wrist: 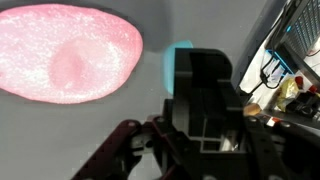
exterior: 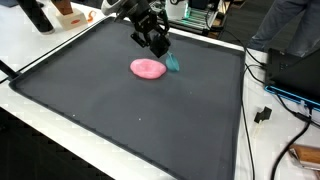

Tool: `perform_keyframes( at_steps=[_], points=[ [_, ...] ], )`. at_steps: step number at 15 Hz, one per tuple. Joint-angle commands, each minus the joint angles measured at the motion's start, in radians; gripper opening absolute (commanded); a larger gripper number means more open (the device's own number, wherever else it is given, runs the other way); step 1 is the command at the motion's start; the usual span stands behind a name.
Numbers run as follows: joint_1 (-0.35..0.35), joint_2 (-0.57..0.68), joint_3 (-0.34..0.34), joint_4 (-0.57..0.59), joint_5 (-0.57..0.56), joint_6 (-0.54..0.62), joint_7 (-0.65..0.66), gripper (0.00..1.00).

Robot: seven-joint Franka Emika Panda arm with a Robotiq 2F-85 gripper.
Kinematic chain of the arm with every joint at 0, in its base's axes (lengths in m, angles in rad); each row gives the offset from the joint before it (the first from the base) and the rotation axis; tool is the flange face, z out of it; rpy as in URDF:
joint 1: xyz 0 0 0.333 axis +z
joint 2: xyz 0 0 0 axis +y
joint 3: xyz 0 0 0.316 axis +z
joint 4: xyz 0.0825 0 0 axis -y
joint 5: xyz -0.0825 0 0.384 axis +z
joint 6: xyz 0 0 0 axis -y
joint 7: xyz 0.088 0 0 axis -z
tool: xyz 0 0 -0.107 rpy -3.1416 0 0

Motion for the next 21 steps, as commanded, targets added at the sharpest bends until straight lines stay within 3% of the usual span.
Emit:
perform_keyframes(
  at_steps=[1, 9, 21],
  points=[
    [0.015, -0.059, -0.013, -0.029, -0.025, -0.007, 0.032, 0.25],
    [0.052, -0.179, -0.010, -0.046, -0.210, 0.020, 0.238, 0.25],
    [0.125, -0.312, 0.018, -0.018, -0.714, -0.018, 0.799, 0.25]
  ],
)
